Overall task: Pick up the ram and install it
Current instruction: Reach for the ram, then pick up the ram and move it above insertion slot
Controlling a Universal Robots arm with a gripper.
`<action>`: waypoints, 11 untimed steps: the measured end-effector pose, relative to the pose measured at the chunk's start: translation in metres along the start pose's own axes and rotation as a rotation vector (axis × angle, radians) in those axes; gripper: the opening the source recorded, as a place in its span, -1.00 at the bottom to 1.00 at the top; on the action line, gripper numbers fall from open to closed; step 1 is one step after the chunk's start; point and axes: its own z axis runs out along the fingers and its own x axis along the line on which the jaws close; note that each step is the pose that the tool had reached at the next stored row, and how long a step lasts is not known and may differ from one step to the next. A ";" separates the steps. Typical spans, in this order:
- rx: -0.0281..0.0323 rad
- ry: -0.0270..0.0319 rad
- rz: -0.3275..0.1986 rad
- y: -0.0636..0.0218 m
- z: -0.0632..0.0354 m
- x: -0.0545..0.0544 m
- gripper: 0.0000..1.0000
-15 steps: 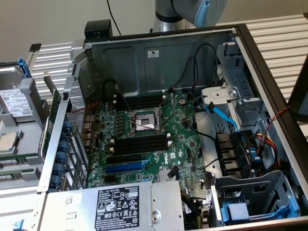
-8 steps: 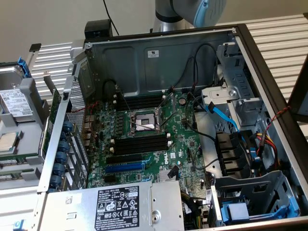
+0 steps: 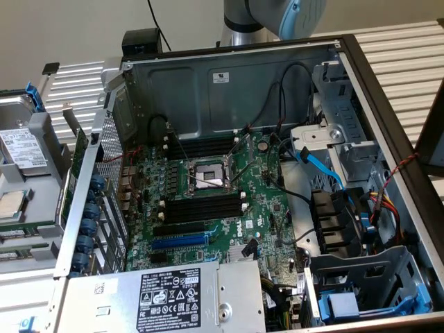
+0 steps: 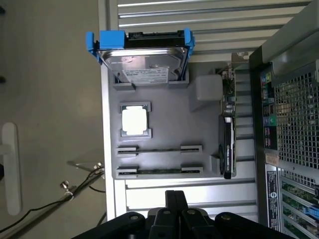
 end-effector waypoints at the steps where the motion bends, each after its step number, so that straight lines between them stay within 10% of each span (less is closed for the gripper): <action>1: 0.0000 0.0000 0.000 0.0000 0.0000 0.000 -0.79; 11: 0.0000 0.0003 0.000 -0.0001 0.0003 0.001 -0.79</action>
